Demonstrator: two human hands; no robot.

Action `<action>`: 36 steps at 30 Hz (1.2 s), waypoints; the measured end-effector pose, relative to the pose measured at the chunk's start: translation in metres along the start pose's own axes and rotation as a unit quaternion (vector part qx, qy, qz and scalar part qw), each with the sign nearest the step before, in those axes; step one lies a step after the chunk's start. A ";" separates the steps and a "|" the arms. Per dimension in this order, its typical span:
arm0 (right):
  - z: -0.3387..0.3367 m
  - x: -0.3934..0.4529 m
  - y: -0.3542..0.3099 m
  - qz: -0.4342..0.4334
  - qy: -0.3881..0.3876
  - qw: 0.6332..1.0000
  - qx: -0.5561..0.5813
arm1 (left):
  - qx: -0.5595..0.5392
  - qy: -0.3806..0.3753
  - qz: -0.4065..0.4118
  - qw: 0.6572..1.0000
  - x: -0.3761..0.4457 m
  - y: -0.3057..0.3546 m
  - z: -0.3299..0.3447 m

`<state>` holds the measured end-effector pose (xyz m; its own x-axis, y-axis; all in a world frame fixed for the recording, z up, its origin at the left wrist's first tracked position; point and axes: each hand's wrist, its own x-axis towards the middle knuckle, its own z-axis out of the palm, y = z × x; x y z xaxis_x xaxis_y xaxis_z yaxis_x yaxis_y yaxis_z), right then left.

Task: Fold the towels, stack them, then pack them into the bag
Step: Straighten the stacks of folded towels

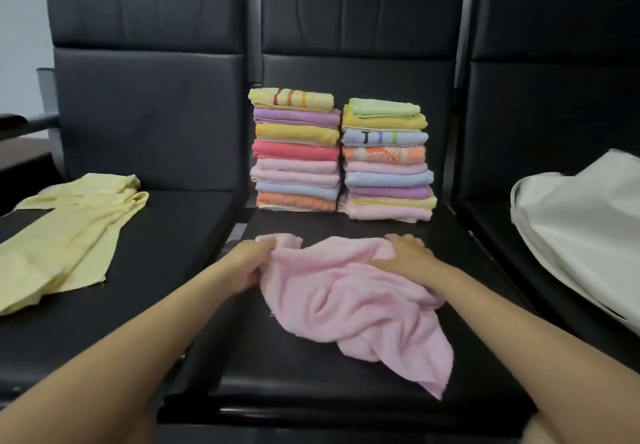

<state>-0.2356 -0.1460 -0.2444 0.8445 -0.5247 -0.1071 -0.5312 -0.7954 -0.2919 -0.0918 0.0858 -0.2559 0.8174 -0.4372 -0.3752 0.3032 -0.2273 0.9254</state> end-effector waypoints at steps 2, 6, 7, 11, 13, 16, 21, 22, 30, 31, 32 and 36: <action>-0.004 0.000 0.000 -0.033 -0.034 0.998 0.032 | -0.021 0.017 0.033 0.999 0.006 0.000 -0.003; -0.009 -0.005 0.000 -0.069 -0.127 0.977 0.154 | -0.090 0.055 0.089 0.990 0.017 0.006 -0.011; -0.008 -0.006 0.000 -0.078 -0.141 0.969 0.186 | -0.115 0.057 0.090 0.988 0.017 0.007 -0.014; -0.010 -0.013 -0.004 -0.078 -0.184 0.890 0.411 | -0.162 0.042 0.096 0.981 0.020 0.009 -0.021; -0.014 -0.015 -0.009 -0.067 -0.228 0.856 0.459 | -0.157 0.042 0.102 0.981 0.020 0.009 -0.024; -0.017 -0.016 -0.015 -0.042 -0.268 0.871 0.411 | -0.153 0.049 0.117 0.980 0.014 0.012 -0.025; -0.013 -0.018 -0.014 -0.082 -0.206 0.865 0.449 | -0.169 0.011 0.161 0.972 0.007 0.024 -0.026; -0.013 -0.017 -0.014 -0.098 -0.179 0.846 0.492 | -0.162 0.008 0.173 0.971 0.006 0.024 -0.026; -0.015 -0.020 -0.008 -0.133 -0.154 0.906 0.371 | -0.161 0.010 0.200 0.967 0.001 0.021 -0.029; -0.016 -0.021 -0.008 -0.135 -0.149 0.934 0.296 | -0.176 0.001 0.208 0.962 0.000 0.022 -0.029; -0.016 -0.021 -0.008 -0.141 -0.158 0.949 0.233 | -0.195 -0.011 0.215 0.957 0.000 0.025 -0.028; -0.004 -0.023 -0.019 -0.196 -0.133 0.967 0.093 | -0.171 -0.081 0.187 0.964 -0.004 0.033 -0.014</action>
<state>-0.2452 -0.1200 -0.2328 0.9793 -0.0774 -0.1869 -0.1658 -0.8364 -0.5224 -0.0779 0.0920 -0.2229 0.8220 -0.5694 0.0102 0.1692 0.2614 0.9503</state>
